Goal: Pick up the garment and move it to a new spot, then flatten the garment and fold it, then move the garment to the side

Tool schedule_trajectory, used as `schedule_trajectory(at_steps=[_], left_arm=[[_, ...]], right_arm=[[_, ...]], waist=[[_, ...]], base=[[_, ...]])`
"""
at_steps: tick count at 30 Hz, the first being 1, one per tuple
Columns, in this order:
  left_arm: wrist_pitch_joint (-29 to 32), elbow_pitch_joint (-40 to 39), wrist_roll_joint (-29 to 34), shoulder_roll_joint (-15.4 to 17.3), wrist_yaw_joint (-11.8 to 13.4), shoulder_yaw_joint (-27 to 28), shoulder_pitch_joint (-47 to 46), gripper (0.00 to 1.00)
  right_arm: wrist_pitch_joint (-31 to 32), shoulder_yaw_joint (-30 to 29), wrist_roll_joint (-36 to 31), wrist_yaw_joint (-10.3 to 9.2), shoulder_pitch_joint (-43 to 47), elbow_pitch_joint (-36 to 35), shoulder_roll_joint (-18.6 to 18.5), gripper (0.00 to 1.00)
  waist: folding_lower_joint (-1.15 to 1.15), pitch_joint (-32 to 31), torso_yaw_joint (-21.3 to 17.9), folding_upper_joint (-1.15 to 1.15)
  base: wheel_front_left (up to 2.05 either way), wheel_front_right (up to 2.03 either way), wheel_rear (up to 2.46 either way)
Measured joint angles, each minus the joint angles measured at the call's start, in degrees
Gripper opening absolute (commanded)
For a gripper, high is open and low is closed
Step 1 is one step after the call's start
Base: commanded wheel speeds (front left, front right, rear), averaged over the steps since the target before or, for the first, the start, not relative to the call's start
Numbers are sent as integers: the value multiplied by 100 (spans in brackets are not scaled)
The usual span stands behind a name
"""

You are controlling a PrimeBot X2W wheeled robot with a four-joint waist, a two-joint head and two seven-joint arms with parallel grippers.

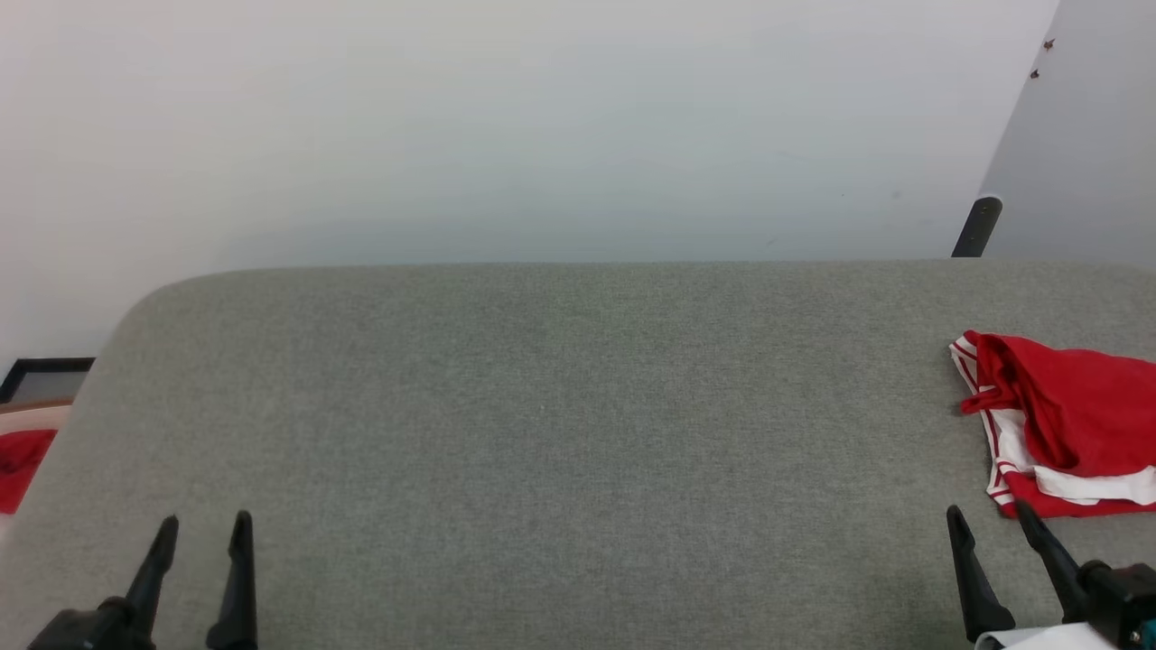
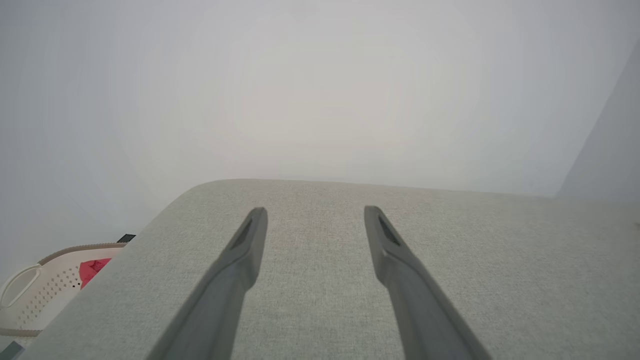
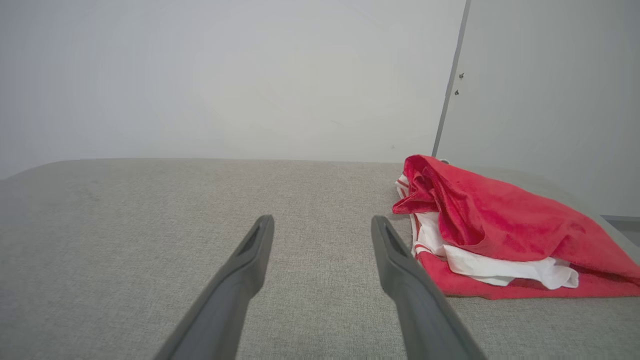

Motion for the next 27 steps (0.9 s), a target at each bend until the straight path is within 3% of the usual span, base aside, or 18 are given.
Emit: schedule_trajectory(at_steps=[25, 26, 27], left_arm=[[0, -290, 192, -104, -1, 107, 160, 100], [-1, -296, 192, -136, -1, 153, 160, 0], [12, -246, 190, -159, -1, 144, 169, 0]], right_arm=[[-35, -94, -41, 0, 313, -65, 264, 100], [-35, -98, -42, 0, 314, -64, 266, 0], [-33, -87, -40, 1, 315, -16, 275, 0]], waist=[[0, 4, -32, 0], [0, 4, -31, 0], [0, 4, -32, 0]], base=[[0, 0, 0], [0, 0, 0], [0, 0, 0]])
